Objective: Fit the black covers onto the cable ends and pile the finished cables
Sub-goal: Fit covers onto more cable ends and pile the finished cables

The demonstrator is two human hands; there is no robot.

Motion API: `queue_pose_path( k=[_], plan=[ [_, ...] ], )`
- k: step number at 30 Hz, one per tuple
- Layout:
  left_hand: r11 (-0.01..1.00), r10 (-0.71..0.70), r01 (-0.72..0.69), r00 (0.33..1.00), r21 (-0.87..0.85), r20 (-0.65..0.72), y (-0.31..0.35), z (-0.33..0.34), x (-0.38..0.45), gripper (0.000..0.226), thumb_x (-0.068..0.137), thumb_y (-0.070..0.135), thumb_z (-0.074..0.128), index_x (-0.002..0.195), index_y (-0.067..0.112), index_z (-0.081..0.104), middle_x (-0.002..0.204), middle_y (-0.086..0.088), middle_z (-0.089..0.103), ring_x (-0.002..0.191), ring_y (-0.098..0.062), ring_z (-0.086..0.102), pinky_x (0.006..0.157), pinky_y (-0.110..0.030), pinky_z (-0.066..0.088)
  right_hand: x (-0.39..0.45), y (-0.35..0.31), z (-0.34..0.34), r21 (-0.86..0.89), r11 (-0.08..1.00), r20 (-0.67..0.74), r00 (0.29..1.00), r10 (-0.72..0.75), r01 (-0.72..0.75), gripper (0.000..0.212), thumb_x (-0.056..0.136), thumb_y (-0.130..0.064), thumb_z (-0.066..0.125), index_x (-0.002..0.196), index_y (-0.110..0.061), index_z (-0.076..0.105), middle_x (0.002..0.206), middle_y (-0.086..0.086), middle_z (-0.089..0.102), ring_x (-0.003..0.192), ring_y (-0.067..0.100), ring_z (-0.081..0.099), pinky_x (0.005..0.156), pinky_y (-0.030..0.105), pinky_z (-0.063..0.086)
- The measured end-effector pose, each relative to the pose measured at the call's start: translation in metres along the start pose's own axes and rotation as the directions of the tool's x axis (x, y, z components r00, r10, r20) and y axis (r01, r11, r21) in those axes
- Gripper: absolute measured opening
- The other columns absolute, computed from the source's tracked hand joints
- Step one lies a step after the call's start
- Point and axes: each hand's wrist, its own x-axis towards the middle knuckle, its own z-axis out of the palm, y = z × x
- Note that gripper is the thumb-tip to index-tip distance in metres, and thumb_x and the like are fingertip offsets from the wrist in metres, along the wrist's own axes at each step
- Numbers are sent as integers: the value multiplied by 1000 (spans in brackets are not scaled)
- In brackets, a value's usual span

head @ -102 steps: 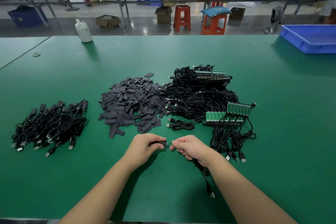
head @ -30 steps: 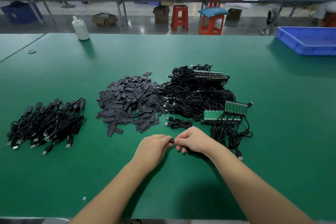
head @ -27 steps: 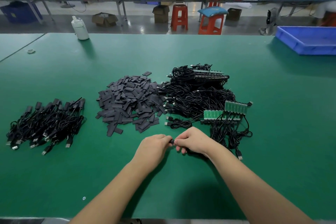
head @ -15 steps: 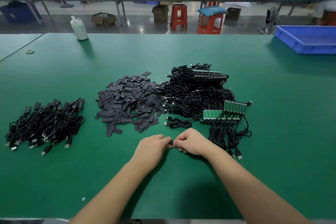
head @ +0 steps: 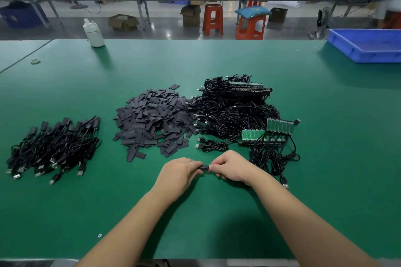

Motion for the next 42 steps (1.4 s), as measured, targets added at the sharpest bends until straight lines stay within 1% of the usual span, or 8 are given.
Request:
queue_pose_path(
  k=[6, 12, 15, 21, 33, 36, 40, 42],
  plan=[
    [998, 57, -58, 998, 25, 22, 1, 0, 1, 33, 102, 40, 46, 125, 24, 64, 107, 5, 69, 100, -18, 60, 84, -32, 48, -1, 1, 0, -14, 1000, 11, 1000, -5, 5, 22, 93, -22, 60, 90, -13, 80, 61, -6, 62, 45, 3, 48, 47, 12, 40],
    [996, 46, -51, 996, 74, 78, 3, 3, 3, 34, 102, 42, 42, 132, 32, 57, 118, 11, 66, 101, -20, 63, 84, -32, 50, -1, -1, 3, -66, 998, 35, 999, 2, 0, 22, 93, -26, 63, 84, -13, 79, 66, -1, 65, 60, 14, 52, 63, 26, 44],
    [996, 53, -58, 995, 62, 83, 6, 6, 4, 31, 102, 40, 43, 128, 31, 58, 115, 9, 66, 101, -17, 63, 83, -34, 51, -1, -3, 6, -69, 998, 20, 1000, 8, -6, 26, 92, -26, 64, 69, -19, 74, 67, 2, 65, 61, 17, 51, 63, 28, 43],
    [997, 76, -76, 997, -20, -11, 7, 10, 0, 24, 101, 34, 50, 115, 22, 66, 106, 7, 70, 92, -19, 66, 77, -36, 52, -1, -2, 5, 45, 999, 13, 1000, 14, -14, 25, 91, -20, 64, 69, -21, 76, 60, -3, 62, 52, 10, 49, 60, 23, 45],
    [990, 138, -138, 990, 0, 15, 6, 19, 0, 21, 99, 25, 51, 114, 20, 64, 103, 5, 69, 89, -22, 64, 79, -36, 50, -2, 0, 11, -94, 996, 3, 1000, 14, -14, 36, 95, -25, 60, 61, -24, 69, 64, -2, 67, 60, 18, 53, 65, 30, 48],
    [989, 148, -148, 989, 2, 18, 5, 19, -1, 22, 100, 25, 50, 116, 18, 64, 101, 3, 67, 87, -23, 63, 77, -34, 50, -3, -1, 11, -136, 990, 2, 1000, 19, -18, 39, 98, -26, 58, 60, -27, 66, 56, -11, 66, 59, 15, 55, 66, 29, 50],
    [990, 141, -141, 990, 24, 14, 5, 20, -3, 25, 101, 31, 47, 118, 19, 63, 102, 4, 67, 88, -22, 64, 75, -35, 50, -3, -4, 12, -215, 977, -10, 1000, 5, -7, 42, 99, -28, 57, 58, -29, 60, 43, -22, 56, 40, -4, 47, 54, 21, 39],
    [992, 121, -120, 993, 45, -14, 4, 19, -4, 26, 102, 37, 45, 117, 25, 63, 104, 7, 67, 90, -19, 64, 72, -35, 52, -3, -5, 13, -241, 971, -12, 1000, -3, 0, 42, 100, -28, 57, 57, -30, 59, 43, -20, 56, 36, -6, 45, 50, 19, 35]
  ],
)
